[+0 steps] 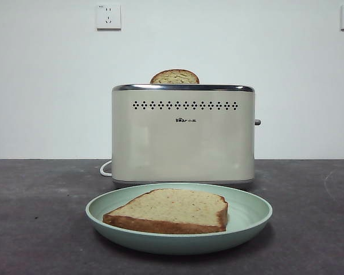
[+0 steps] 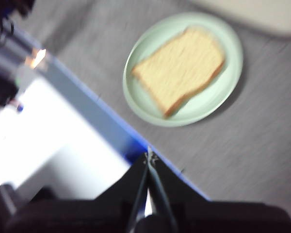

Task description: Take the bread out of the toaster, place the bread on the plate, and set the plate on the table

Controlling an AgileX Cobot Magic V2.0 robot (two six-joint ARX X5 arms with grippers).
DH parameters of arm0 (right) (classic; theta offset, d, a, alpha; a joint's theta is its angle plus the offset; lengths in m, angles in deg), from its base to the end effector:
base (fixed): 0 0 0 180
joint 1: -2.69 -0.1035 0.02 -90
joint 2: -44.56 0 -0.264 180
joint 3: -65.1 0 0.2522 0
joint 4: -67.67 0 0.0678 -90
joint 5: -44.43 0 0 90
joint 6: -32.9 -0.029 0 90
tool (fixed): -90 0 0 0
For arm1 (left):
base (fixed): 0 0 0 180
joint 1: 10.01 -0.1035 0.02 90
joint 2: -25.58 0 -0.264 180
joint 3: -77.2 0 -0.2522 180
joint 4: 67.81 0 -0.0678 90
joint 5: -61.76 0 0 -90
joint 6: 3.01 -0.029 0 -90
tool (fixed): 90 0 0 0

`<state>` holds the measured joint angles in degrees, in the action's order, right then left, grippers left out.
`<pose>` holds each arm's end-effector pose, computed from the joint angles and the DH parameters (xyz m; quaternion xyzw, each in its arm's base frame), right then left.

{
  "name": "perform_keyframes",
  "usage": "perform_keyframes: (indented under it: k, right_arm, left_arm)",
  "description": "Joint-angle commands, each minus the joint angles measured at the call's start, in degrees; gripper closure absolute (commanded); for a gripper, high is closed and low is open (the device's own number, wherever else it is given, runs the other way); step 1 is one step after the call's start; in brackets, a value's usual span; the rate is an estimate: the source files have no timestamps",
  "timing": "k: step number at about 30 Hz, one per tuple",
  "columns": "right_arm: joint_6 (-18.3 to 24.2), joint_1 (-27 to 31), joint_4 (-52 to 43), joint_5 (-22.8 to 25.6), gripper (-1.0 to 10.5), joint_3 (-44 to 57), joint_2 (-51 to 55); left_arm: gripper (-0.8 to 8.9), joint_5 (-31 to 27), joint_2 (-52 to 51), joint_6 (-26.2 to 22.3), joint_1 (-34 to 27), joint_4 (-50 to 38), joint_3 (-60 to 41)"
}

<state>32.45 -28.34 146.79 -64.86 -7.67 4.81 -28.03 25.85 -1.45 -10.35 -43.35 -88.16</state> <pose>0.0760 0.0569 0.3412 -0.0368 0.3910 0.3897 0.8330 0.0956 0.0005 0.1504 -0.0140 0.0879 0.0023 0.9960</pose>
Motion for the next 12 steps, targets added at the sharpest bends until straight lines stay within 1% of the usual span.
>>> perform_keyframes:
  k: [1,6,10,12]
  right_arm:
    - [3.32,4.92,-3.89,0.11,9.5,0.07,3.3]
    - [3.34,16.63,-13.81,0.15,9.5,0.74,10.19]
    - [3.87,22.45,-20.96,0.31,9.5,4.9,15.26]
    - [3.91,24.24,-25.68,1.86,9.5,9.03,17.88]
  left_arm:
    - [8.17,0.04,-0.15,0.35,-0.17,-0.33,-0.7]
    - [8.17,0.02,-0.15,0.35,-0.17,-0.33,-0.7]
    - [8.17,0.04,-0.15,0.35,-0.17,-0.33,-0.7]
    - [8.17,0.02,-0.15,0.35,-0.17,-0.33,-0.7]
